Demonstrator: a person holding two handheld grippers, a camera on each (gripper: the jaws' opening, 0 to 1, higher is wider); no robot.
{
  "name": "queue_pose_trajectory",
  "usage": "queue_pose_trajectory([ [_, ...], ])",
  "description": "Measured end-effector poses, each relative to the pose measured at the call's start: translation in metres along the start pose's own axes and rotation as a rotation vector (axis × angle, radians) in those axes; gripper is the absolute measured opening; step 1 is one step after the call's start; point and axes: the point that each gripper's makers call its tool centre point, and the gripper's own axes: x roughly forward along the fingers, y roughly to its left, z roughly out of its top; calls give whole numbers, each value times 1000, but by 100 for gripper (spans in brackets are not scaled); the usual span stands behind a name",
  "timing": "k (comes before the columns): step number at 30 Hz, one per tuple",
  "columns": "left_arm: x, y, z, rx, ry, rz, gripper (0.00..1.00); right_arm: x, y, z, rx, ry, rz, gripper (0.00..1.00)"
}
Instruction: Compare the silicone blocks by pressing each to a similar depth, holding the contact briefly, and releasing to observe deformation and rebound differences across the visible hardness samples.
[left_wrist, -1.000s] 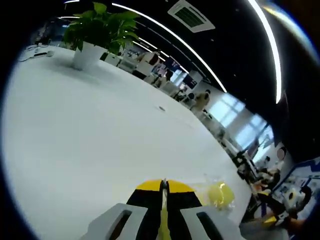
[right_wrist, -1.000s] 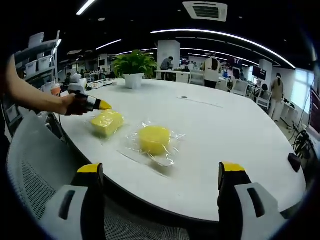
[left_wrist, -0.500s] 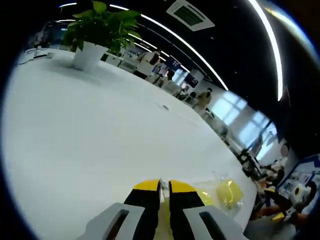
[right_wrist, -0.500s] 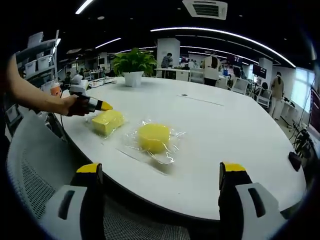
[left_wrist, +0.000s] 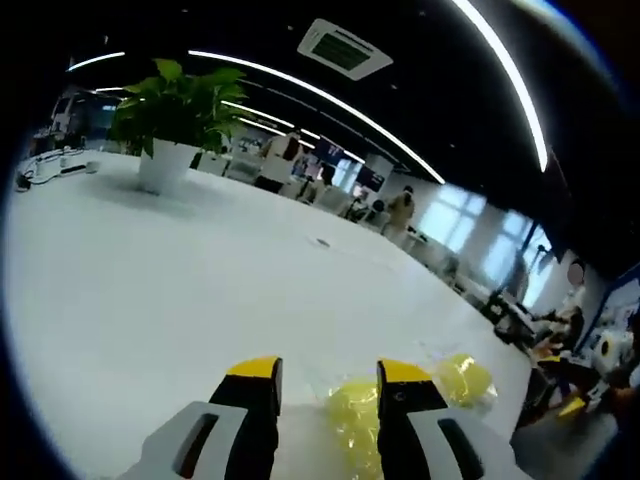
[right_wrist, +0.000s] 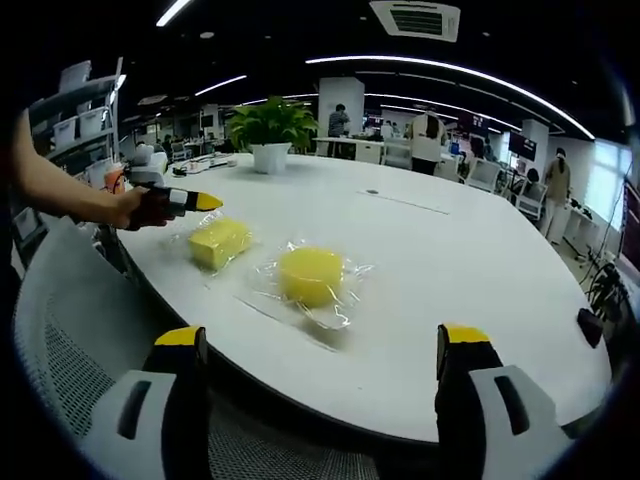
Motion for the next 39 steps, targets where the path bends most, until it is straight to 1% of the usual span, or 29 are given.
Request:
queue_pose_trajectory([
  [2,-3,-2,-1,-7,1,-7,41,0,0,0,0,-1,2,89],
  [4,-8,-7,2,-16,-11,-17,43,0,0,1,1,-3,1,89],
  [7,-14,-17,8,51,-26,-33,47,0,0,2,2,-9,0,89],
  [8,-17,-21,11,94,-28,-38,48,0,0,2,2,-11,-1,89],
  [9,-19,-24,12,119,-28,-45,49,1,0,2,2,-11,-1,89],
  [12,-27,-39,14,139,-23,-83,51,1,0,3,2,-16,-2,88],
  [14,-31,-45,15,161,-28,-97,55,0,-1,4,3,-22,-6,87],
  [16,-35,-50,14,164,-28,-106,57,-1,-1,5,1,-29,-9,87],
  [22,-47,-63,-5,209,22,-138,70,-2,-2,7,4,-43,-15,87],
  [23,-49,-65,-7,215,26,-144,74,-2,-2,8,5,-45,-15,87],
  [25,-52,-73,-10,213,28,-168,87,-2,-2,8,9,-46,-15,87],
  [26,-54,-78,-10,224,21,-179,90,-2,-2,8,10,-47,-15,87],
  [31,-60,-92,-15,308,35,-197,94,-2,-2,8,17,-51,-14,89],
  [34,-61,-99,-21,313,48,-207,100,-2,-2,8,24,-54,-13,90],
  [36,-62,-101,-26,329,62,-209,100,-2,-3,8,33,-55,-19,91],
  [37,-64,-102,-28,359,75,-209,100,-3,-4,8,36,-56,-22,92],
  [39,-69,-104,-29,380,82,-210,100,-3,-5,8,46,-59,-27,93],
])
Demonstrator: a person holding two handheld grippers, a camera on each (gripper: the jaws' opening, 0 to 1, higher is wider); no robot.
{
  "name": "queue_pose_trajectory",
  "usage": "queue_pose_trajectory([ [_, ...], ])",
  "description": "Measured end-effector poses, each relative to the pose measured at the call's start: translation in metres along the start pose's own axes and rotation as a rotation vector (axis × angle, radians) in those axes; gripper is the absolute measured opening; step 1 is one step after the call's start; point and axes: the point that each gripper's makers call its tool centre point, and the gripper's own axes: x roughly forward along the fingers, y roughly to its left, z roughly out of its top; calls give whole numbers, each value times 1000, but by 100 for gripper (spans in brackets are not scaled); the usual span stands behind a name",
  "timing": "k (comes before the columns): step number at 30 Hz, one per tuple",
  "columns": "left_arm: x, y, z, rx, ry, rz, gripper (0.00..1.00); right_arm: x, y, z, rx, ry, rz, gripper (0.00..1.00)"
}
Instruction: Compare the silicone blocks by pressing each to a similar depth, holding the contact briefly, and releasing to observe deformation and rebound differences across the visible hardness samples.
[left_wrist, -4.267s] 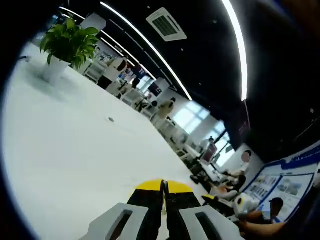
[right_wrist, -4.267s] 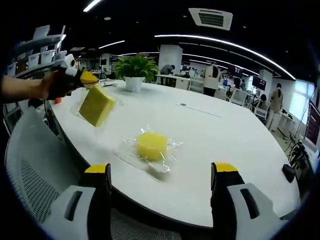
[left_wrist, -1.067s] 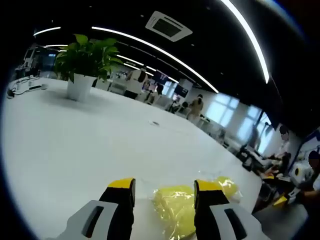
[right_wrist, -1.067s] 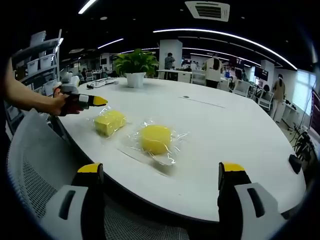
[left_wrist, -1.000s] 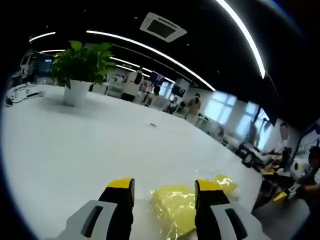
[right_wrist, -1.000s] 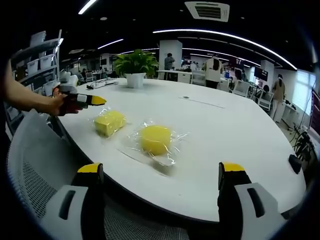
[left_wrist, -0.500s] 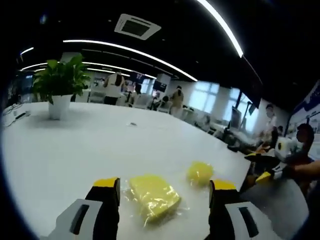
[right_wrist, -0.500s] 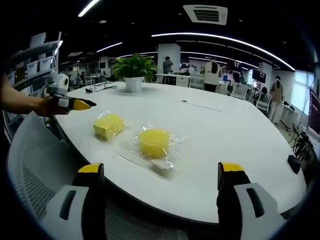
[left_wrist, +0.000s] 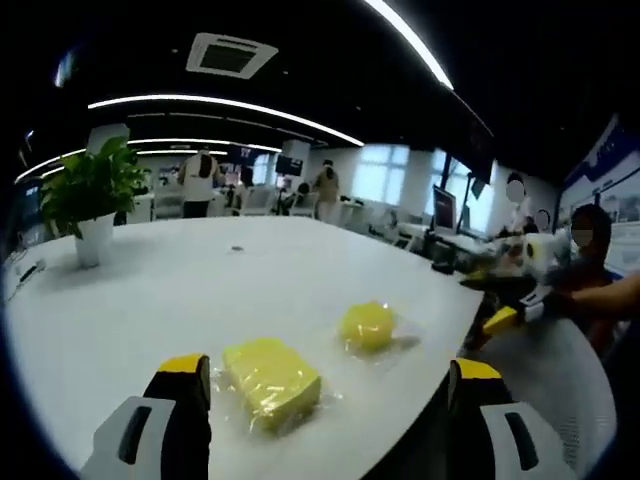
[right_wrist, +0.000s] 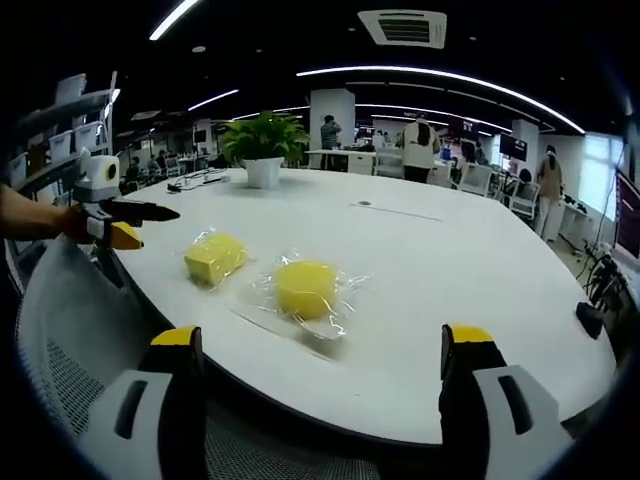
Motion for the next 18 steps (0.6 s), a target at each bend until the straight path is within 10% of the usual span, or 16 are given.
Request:
queue_pose_trajectory([
  [18,-12,-12,-3,29,-24,16,100,-1,-1,-4,9,12,-1,93],
])
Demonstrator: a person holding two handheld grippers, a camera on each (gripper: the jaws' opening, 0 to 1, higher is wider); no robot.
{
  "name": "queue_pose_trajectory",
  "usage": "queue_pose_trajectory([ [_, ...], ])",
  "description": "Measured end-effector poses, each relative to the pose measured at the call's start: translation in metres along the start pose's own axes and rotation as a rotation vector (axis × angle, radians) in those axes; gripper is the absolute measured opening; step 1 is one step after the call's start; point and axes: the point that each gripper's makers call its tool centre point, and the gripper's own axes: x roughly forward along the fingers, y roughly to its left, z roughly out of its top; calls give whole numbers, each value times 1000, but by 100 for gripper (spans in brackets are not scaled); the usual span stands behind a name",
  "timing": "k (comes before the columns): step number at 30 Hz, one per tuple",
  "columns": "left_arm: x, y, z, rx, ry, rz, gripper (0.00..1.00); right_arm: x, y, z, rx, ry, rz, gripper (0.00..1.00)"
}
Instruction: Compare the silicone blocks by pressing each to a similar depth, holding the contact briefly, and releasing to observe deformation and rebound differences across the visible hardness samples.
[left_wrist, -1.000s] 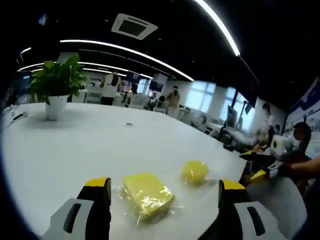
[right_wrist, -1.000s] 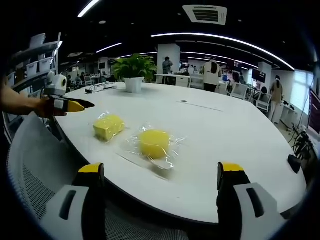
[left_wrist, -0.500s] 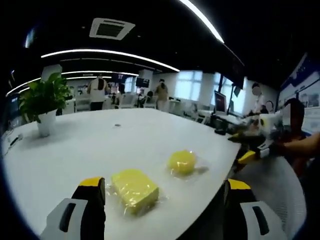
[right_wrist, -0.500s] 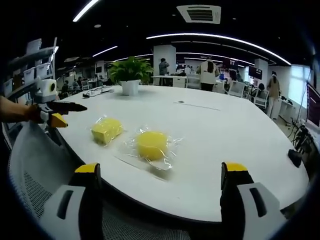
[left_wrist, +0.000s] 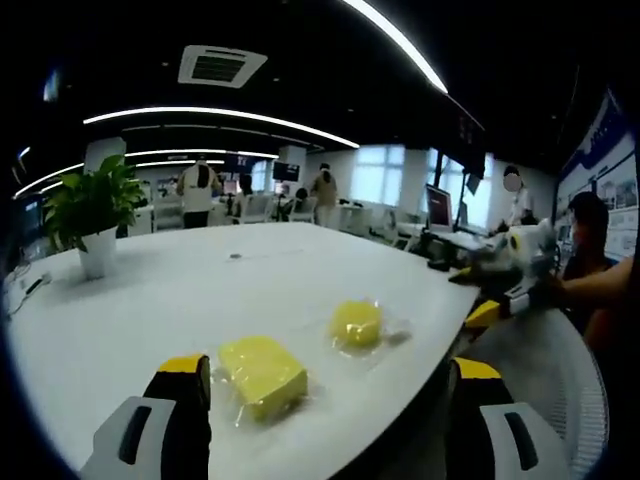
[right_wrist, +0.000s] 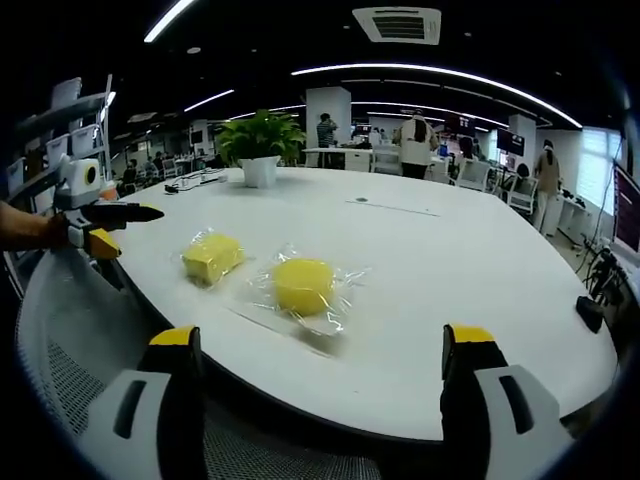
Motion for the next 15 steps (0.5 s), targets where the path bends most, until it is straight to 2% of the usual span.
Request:
queue_pose_trajectory([
  [8,1,1,-2,-24,-1,-2,100,1,-1,-1,2,10,-5,95],
  [15,3,-2,-5,-50,10,-32,100,1,-1,-1,6,8,-6,93],
])
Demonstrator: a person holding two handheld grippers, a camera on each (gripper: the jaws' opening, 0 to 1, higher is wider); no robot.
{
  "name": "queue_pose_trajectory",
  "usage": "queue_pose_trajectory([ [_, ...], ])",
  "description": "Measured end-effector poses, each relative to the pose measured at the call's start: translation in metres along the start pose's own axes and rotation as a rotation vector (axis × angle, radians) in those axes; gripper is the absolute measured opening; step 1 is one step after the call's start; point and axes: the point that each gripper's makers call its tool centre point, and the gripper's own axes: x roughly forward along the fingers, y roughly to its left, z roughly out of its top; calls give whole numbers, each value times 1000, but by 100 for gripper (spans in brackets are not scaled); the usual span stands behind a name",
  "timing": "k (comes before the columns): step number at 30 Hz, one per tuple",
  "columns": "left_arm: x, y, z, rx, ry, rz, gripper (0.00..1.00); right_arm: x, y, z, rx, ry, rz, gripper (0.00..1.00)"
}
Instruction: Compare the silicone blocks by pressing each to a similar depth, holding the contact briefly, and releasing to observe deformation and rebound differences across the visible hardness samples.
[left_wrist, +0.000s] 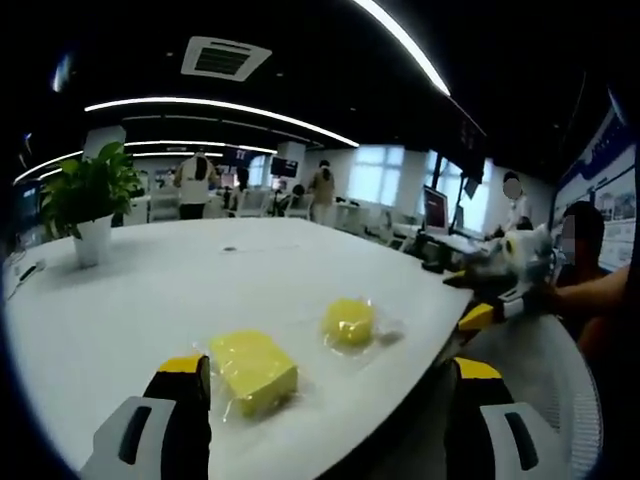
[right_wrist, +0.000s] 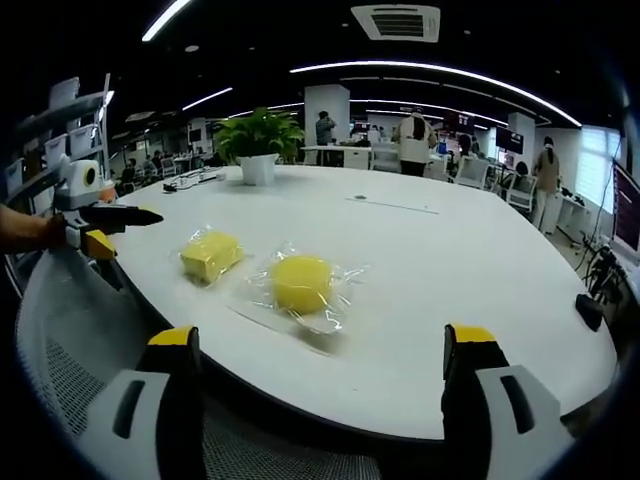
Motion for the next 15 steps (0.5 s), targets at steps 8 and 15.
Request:
queue_pose_trajectory([
  [8,0,2,-1,-16,-1,-2,100,0,1,1,7,-9,7,92],
  [15,-1,7,0,-42,-10,-1,99,-1,0,4,13,-22,5,91],
])
